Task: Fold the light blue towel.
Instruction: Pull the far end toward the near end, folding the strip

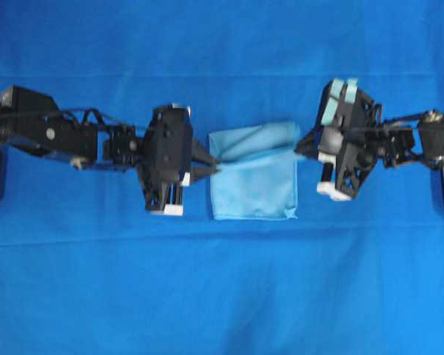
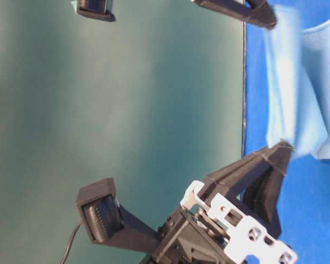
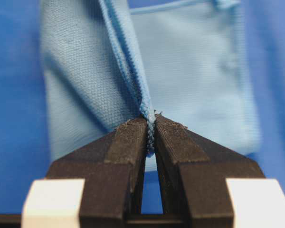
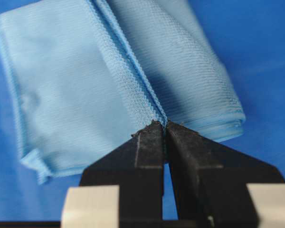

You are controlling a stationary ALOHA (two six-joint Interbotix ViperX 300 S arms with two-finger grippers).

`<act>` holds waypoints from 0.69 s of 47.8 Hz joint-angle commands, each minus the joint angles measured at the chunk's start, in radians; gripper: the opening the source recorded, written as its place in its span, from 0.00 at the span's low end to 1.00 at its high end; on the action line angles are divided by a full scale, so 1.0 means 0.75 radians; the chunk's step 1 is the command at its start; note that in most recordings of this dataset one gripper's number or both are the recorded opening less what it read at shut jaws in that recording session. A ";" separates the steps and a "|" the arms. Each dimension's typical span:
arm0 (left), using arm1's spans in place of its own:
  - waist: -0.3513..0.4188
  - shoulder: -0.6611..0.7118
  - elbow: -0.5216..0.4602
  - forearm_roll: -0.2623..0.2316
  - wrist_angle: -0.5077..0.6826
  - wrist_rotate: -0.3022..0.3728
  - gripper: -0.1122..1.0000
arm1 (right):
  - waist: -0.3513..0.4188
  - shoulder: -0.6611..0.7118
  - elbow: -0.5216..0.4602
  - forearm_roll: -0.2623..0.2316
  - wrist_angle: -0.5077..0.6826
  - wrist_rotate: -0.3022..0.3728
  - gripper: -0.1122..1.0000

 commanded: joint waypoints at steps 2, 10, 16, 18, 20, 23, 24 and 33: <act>-0.055 -0.002 -0.008 0.002 0.004 -0.006 0.12 | 0.029 0.035 -0.002 0.002 0.002 0.051 0.13; -0.098 0.072 -0.020 0.000 0.004 -0.008 0.12 | 0.070 0.127 -0.014 0.002 -0.051 0.117 0.13; -0.100 0.123 -0.031 0.000 0.006 -0.008 0.12 | 0.078 0.164 -0.018 0.002 -0.092 0.139 0.13; -0.102 0.137 -0.037 0.000 0.004 -0.008 0.13 | 0.078 0.168 -0.018 0.002 -0.096 0.143 0.13; -0.104 0.145 -0.041 0.000 0.004 -0.010 0.12 | 0.078 0.170 -0.018 0.002 -0.096 0.145 0.13; -0.106 0.151 -0.043 0.000 0.004 -0.008 0.12 | 0.078 0.170 -0.018 0.002 -0.100 0.149 0.13; -0.106 0.151 -0.043 0.000 0.004 -0.010 0.12 | 0.078 0.170 -0.020 0.002 -0.098 0.149 0.13; -0.106 0.151 -0.043 0.000 0.004 -0.010 0.13 | 0.080 0.190 -0.035 0.002 -0.125 0.149 0.14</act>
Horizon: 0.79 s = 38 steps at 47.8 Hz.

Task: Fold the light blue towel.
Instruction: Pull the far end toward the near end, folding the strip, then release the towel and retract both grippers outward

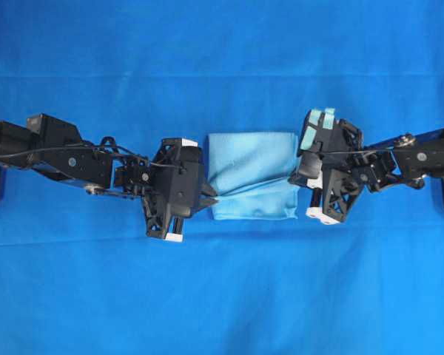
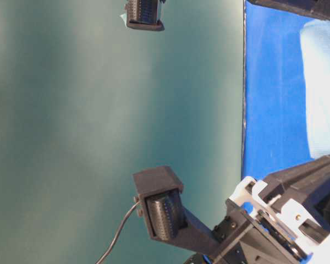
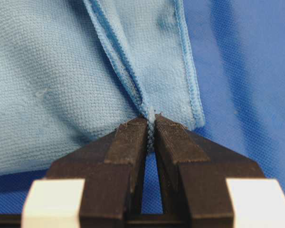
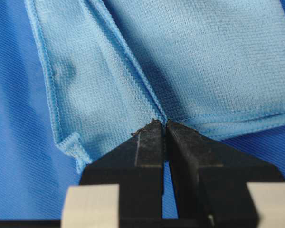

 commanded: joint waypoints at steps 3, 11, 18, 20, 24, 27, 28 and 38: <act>-0.012 -0.016 -0.016 -0.002 -0.008 -0.006 0.13 | 0.000 0.006 -0.029 0.004 -0.012 0.000 0.14; -0.016 -0.029 -0.016 -0.002 -0.006 -0.035 0.38 | 0.033 0.008 -0.049 0.004 0.002 0.000 0.52; -0.018 -0.094 -0.004 -0.002 0.029 -0.037 0.77 | 0.080 -0.057 -0.065 0.004 0.076 0.000 0.66; -0.018 -0.121 0.000 -0.002 0.055 -0.035 0.84 | 0.092 -0.090 -0.076 0.004 0.108 -0.002 0.63; -0.018 -0.200 0.014 -0.002 0.125 -0.035 0.81 | 0.117 -0.172 -0.080 0.000 0.182 -0.006 0.63; -0.018 -0.262 0.020 -0.002 0.170 -0.035 0.79 | 0.129 -0.250 -0.080 -0.002 0.247 -0.012 0.63; -0.018 -0.280 0.025 -0.002 0.184 -0.035 0.79 | 0.129 -0.272 -0.078 -0.004 0.266 -0.014 0.63; -0.018 -0.507 0.067 0.000 0.290 -0.031 0.78 | 0.129 -0.509 -0.047 -0.059 0.432 -0.020 0.63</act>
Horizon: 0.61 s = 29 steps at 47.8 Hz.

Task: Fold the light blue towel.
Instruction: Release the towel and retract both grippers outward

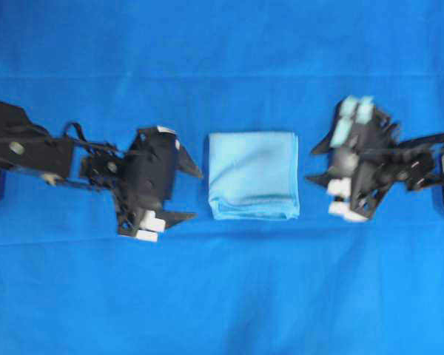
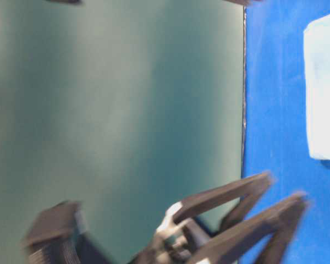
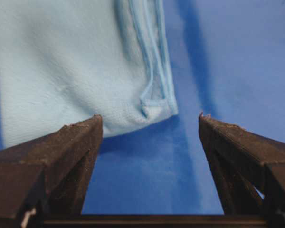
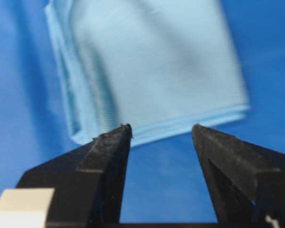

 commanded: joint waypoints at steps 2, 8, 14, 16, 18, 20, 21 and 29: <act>-0.002 -0.162 0.022 0.000 0.022 0.002 0.77 | 0.002 -0.149 0.016 -0.061 0.061 -0.002 0.63; -0.002 -0.325 0.084 -0.002 0.022 0.014 0.77 | 0.002 -0.288 0.070 -0.121 0.061 0.000 0.63; -0.002 -0.491 0.168 0.000 0.008 0.025 0.76 | 0.002 -0.444 0.131 -0.153 0.061 0.000 0.63; -0.002 -0.548 0.205 0.000 -0.010 0.025 0.76 | 0.002 -0.493 0.155 -0.164 0.061 0.000 0.63; -0.002 -0.620 0.252 0.000 -0.035 0.025 0.76 | 0.002 -0.536 0.176 -0.174 0.061 0.002 0.63; -0.002 -0.677 0.286 0.000 -0.045 0.025 0.76 | 0.002 -0.577 0.202 -0.182 0.061 0.002 0.63; -0.002 -0.708 0.301 0.000 -0.049 0.025 0.76 | 0.002 -0.597 0.213 -0.184 0.061 0.002 0.63; 0.006 -0.943 0.427 -0.002 -0.053 0.022 0.76 | -0.018 -0.771 0.321 -0.215 0.045 0.012 0.63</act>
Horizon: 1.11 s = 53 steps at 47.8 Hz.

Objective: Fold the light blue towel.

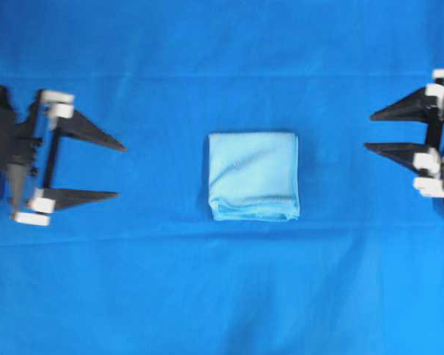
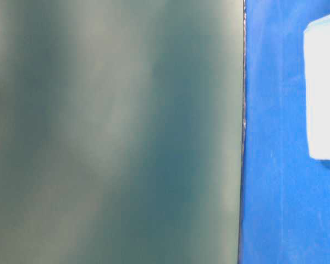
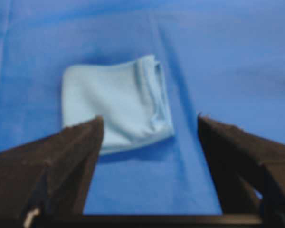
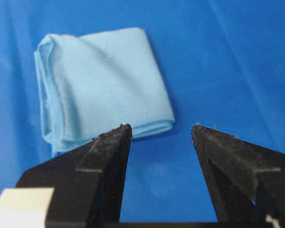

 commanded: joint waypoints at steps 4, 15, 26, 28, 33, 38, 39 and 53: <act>0.033 -0.219 0.112 0.000 -0.016 -0.004 0.76 | -0.029 -0.147 0.076 -0.014 -0.045 0.002 0.63; 0.125 -0.477 0.319 -0.002 -0.008 -0.039 0.75 | -0.082 -0.282 0.196 -0.014 -0.102 0.004 0.63; 0.157 -0.630 0.432 -0.002 -0.016 -0.090 0.75 | -0.121 -0.268 0.235 -0.006 -0.170 0.012 0.63; 0.162 -0.632 0.434 -0.002 -0.016 -0.096 0.75 | -0.121 -0.268 0.237 -0.006 -0.172 0.012 0.63; 0.164 -0.620 0.440 -0.002 -0.018 -0.100 0.75 | -0.121 -0.268 0.237 -0.008 -0.176 0.012 0.63; 0.164 -0.618 0.440 -0.002 -0.020 -0.100 0.75 | -0.121 -0.266 0.239 -0.006 -0.174 0.012 0.63; 0.164 -0.618 0.440 -0.002 -0.020 -0.100 0.75 | -0.121 -0.264 0.239 -0.008 -0.174 0.012 0.63; 0.166 -0.618 0.442 -0.002 -0.020 -0.102 0.75 | -0.121 -0.260 0.239 -0.006 -0.174 0.012 0.63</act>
